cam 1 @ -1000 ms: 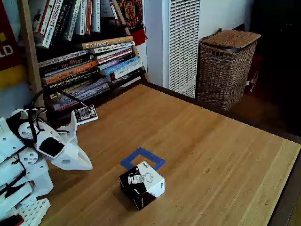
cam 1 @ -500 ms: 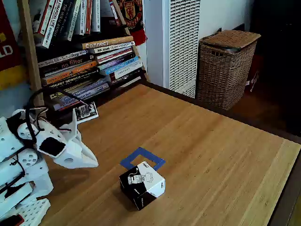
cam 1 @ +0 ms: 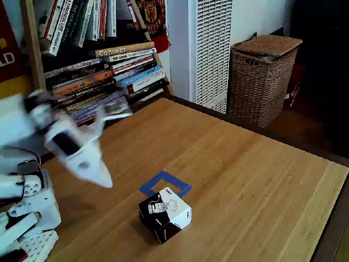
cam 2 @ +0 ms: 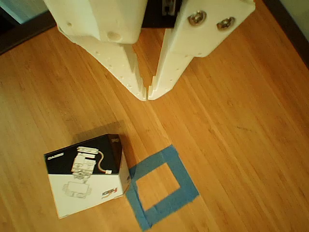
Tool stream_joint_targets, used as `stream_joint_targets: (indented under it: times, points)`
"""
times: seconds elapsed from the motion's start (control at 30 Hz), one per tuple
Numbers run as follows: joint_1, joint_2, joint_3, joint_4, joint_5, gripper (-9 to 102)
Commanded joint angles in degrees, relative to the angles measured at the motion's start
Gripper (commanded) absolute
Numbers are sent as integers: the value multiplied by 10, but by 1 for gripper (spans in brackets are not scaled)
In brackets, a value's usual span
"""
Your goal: Push the box on top of the target
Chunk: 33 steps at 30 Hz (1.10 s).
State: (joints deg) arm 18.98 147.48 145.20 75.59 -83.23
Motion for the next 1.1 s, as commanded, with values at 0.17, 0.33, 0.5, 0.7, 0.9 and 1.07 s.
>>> stream_joint_targets:
  times: [0.17, 0.33, 0.5, 0.7, 0.9, 1.07]
  points:
    - [66, -106, -59, -37, -83, 0]
    - [176, -143, -58, -67, -156, 0]
    - [253, -165, -49, -102, -214, 0]
    - [276, -206, -52, -140, -278, 0]
    - [286, -284, -83, -185, -359, 0]
    - [294, -327, -93, -214, -425, 0]
